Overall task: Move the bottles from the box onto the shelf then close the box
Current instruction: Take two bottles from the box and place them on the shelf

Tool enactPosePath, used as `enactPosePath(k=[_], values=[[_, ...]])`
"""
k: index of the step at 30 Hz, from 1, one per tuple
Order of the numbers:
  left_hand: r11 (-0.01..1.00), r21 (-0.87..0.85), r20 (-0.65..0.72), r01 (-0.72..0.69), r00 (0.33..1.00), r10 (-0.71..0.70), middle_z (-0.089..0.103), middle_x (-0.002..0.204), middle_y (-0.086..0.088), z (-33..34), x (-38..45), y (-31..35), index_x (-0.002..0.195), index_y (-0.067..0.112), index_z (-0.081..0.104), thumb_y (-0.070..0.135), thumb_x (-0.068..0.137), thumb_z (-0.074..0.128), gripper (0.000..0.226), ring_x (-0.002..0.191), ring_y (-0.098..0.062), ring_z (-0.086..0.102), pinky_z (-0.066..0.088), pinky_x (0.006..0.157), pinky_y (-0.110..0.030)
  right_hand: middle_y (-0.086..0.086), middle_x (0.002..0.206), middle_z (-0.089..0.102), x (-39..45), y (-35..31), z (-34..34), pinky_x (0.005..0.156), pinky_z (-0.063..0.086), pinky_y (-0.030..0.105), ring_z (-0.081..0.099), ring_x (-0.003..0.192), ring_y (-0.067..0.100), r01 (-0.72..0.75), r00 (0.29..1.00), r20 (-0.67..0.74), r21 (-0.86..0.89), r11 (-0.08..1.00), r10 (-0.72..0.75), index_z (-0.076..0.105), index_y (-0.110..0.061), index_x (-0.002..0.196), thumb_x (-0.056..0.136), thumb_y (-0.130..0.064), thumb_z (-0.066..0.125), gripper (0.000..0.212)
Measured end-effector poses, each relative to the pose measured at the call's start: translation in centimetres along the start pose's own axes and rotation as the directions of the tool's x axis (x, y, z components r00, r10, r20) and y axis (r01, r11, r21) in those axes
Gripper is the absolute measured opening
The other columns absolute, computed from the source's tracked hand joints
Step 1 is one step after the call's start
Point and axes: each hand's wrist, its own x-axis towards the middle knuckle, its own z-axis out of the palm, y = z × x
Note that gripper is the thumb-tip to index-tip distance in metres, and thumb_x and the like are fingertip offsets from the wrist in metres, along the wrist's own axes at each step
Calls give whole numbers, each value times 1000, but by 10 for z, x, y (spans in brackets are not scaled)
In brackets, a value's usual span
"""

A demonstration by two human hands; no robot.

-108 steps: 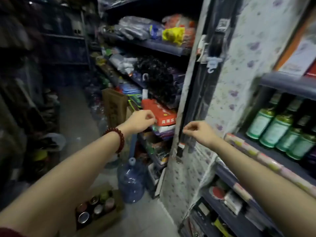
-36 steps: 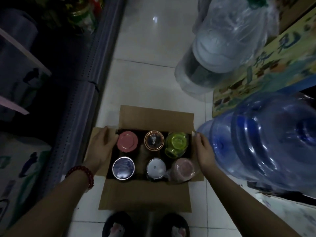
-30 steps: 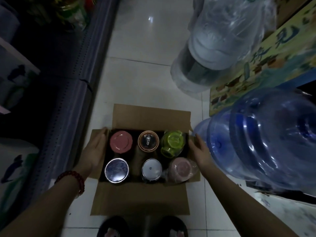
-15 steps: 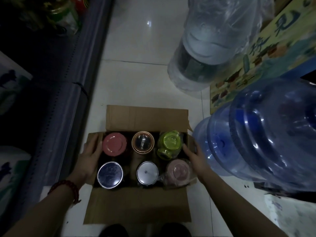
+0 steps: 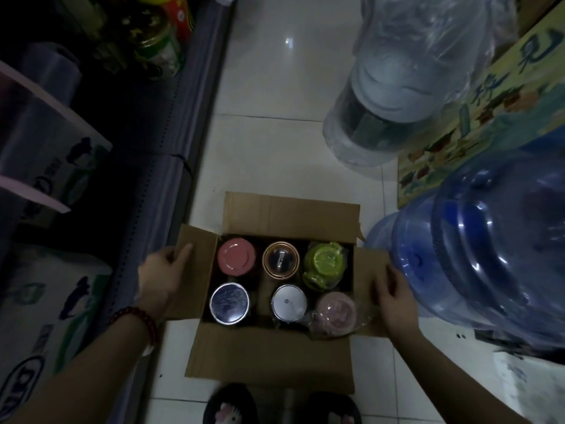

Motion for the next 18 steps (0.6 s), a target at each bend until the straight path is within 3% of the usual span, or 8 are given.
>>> enactPosePath(k=[2,5,8,10,12,14,18], values=[[999,-35,48,4,999,-2,65,113,-22,0,-6,5,108,9,67,43,94,47,42,108,-41,58,43,89,-39,16,126,58,-8,-6,-6,97,46,50,58,111,31,21,998,-59,-41,999,-24,35,-14,141,96,-25,50,49],[996,-84,63,24,998,-19,63,118,-21,1,-11,3,115,11,64,42,96,43,42,110,-41,56,42,92,-40,14,97,64,-17,-24,-7,86,52,46,63,87,26,94,991,-101,8,996,-92,33,-17,140,93,-26,56,54],[993,-118,72,15,997,-7,63,117,-20,0,-13,4,116,11,63,41,97,43,41,110,-39,56,41,93,-42,14,118,62,-18,-33,3,96,45,37,59,108,27,100,994,-52,27,995,-99,41,-13,138,93,-29,57,51],[985,-173,91,19,996,-3,66,113,-16,-2,-14,4,114,12,63,41,95,47,39,105,-36,59,44,90,-42,12,130,58,-15,-31,9,103,43,40,54,119,27,71,997,-33,58,996,-69,43,-12,138,94,-29,54,49],[974,-224,101,23,995,-1,67,108,-14,-2,-14,2,113,13,64,41,92,53,36,96,-32,62,47,85,-39,13,132,57,-12,-28,9,105,42,43,54,121,29,57,997,-53,39,998,-55,43,-11,139,96,-25,52,46],[972,-230,101,40,995,-17,67,104,-13,-2,-15,4,114,11,64,38,92,54,36,88,-27,59,45,80,-33,13,131,57,-9,-25,5,102,38,35,53,121,29,56,995,-84,10,998,-55,46,-7,136,97,-19,49,41],[953,-294,111,74,993,-43,68,102,-15,-7,-21,7,111,9,66,35,93,54,33,85,-26,60,49,82,-36,15,127,58,-8,-30,1,97,37,32,53,119,31,60,995,-74,3,998,-60,48,-7,132,98,-15,46,35]])
